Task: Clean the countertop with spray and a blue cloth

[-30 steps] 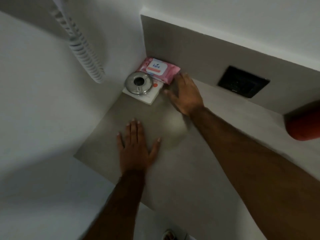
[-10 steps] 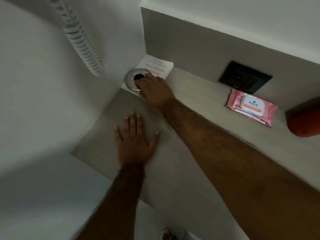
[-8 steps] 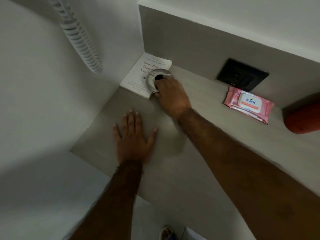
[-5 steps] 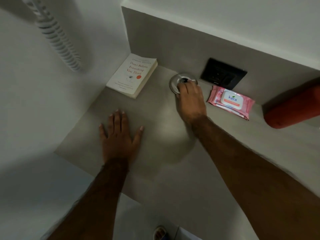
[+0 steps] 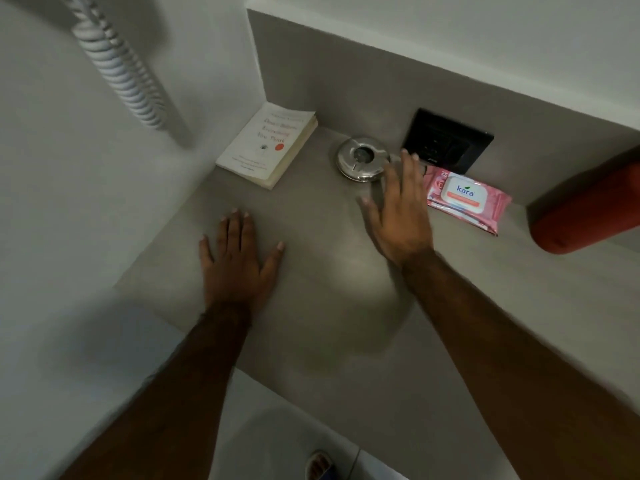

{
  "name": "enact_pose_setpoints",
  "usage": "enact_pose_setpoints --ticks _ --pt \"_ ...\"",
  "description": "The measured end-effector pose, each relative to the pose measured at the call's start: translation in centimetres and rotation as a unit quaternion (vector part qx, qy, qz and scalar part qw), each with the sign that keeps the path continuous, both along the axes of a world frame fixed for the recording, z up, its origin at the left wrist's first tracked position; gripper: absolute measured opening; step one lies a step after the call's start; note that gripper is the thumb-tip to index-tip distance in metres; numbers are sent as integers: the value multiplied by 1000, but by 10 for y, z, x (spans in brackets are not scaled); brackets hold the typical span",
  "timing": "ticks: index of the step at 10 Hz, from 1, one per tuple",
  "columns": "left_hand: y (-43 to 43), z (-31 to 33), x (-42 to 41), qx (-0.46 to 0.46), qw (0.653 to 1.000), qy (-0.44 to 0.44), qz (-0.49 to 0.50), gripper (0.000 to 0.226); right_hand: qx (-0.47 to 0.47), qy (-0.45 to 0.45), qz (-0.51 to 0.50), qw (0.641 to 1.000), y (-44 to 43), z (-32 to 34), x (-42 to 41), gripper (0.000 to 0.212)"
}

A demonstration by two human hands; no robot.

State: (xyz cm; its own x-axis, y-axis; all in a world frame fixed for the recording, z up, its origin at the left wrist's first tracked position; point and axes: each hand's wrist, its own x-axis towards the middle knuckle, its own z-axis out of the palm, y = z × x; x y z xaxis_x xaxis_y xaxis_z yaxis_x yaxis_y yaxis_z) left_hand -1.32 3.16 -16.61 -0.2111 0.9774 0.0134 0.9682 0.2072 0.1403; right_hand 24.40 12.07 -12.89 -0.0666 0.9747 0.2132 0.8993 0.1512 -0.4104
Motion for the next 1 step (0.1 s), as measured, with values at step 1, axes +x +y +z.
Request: enact_pose_setpoints --ticks 1 --pt "-4 11 3 -35 999 -7 1 85 -4 68 -1 998 -84 23 54 71"
